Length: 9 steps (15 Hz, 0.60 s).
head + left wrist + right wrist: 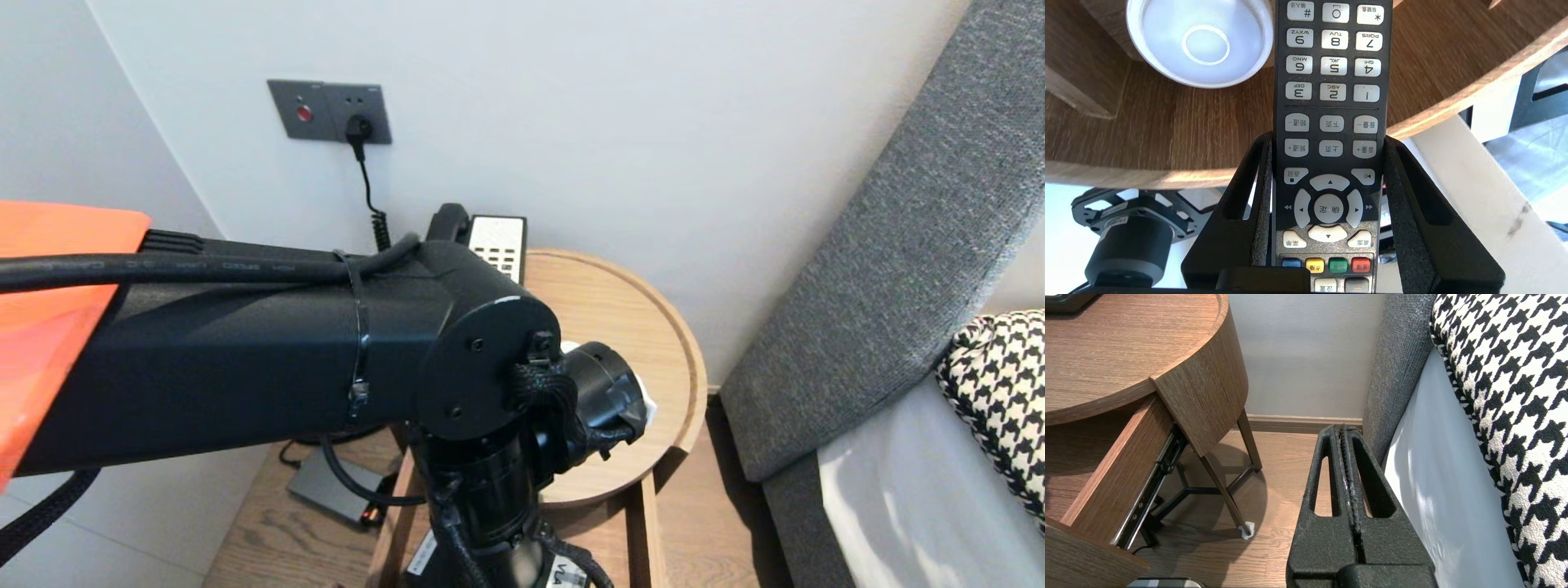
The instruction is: Put the remote controls on the table in the drawer one by one
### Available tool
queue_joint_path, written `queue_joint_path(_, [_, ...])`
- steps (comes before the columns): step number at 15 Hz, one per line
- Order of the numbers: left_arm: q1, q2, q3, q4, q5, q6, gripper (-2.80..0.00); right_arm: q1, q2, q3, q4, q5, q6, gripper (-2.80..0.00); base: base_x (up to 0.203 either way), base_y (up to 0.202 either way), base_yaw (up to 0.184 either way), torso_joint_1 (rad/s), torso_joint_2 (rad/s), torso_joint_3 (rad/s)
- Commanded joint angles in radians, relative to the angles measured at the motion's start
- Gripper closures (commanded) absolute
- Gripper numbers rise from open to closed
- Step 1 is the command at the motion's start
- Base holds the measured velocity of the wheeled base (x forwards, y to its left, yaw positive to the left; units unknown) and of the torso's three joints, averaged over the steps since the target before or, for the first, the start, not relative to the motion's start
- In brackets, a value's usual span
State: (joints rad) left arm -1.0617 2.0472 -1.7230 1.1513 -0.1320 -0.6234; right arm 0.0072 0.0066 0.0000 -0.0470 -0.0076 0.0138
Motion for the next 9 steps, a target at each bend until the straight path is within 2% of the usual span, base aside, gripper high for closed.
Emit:
queue_joint_path(1, [0.0,0.032,-0.022,0.007,0.001,-0.004,0.0,0.0,0.001,0.025,-0.001,0.0,0.0,0.0,0.0,0.0,0.0,0.0,0.0,0.0])
queue_joint_path(9, [0.0,0.057,-0.037,-0.036,0.011,-0.033,0.0,0.0,0.0,0.025,-0.001,0.0,0.0,0.0,0.0,0.0,0.0,0.0,0.0,0.0])
